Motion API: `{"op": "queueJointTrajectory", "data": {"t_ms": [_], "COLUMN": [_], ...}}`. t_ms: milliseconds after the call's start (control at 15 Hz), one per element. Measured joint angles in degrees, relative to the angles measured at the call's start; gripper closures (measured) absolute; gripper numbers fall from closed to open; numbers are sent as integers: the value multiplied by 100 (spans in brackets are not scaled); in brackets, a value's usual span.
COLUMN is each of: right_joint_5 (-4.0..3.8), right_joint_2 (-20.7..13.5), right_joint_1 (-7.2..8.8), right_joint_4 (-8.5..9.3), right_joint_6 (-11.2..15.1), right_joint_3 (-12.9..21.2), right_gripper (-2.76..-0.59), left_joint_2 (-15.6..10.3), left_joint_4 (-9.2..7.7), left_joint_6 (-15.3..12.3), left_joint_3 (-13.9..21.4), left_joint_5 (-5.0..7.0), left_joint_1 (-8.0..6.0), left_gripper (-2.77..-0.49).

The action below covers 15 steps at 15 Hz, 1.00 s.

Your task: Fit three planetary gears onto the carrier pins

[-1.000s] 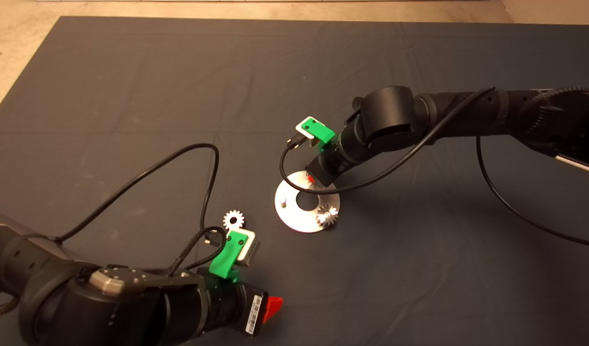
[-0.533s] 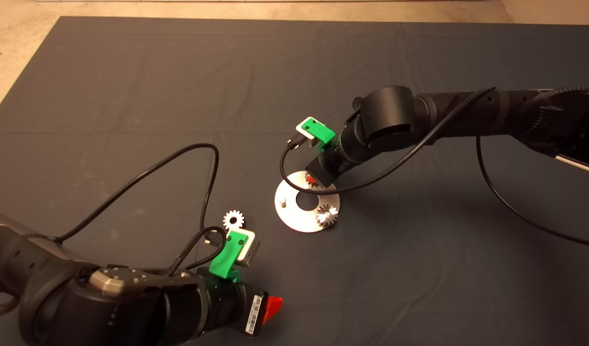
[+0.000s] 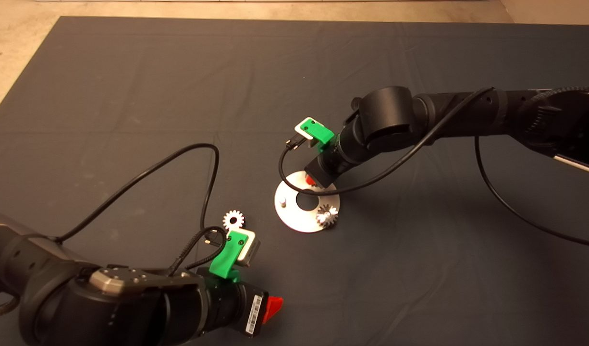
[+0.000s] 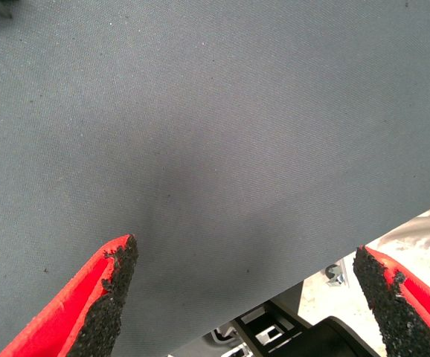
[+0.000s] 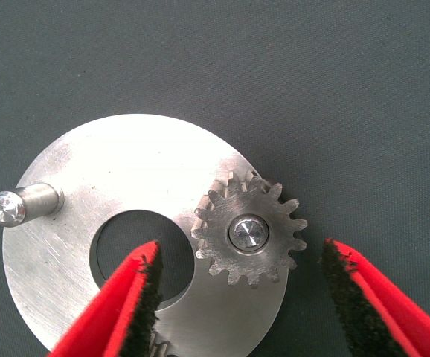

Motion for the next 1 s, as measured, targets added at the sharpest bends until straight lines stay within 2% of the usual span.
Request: {"op": "queueJointTrajectory", "data": {"t_ms": [200,333,400,667,867,1000], "right_joint_5": [-16,-78,-105,-124,-121,-105], "right_joint_2": [0,-4,-25,-129,-366,-734], "right_joint_1": [2,2,2,2,5,38], "right_joint_4": [0,0,0,0,0,2], "right_joint_6": [0,0,0,0,30,52], "right_joint_3": [45,87,149,302,643,1061], "right_gripper": [-161,-161,-171,-201,-206,-206], "left_joint_2": [0,0,0,2,2,0], "left_joint_4": [-1,-1,0,1,0,-1], "left_joint_6": [0,0,0,0,0,0], "left_joint_3": [0,0,0,0,0,0], "left_joint_5": [1,1,-1,1,-1,1], "left_joint_1": [0,0,0,0,0,0], "left_gripper": [-207,-207,-207,-207,-207,-207]}}
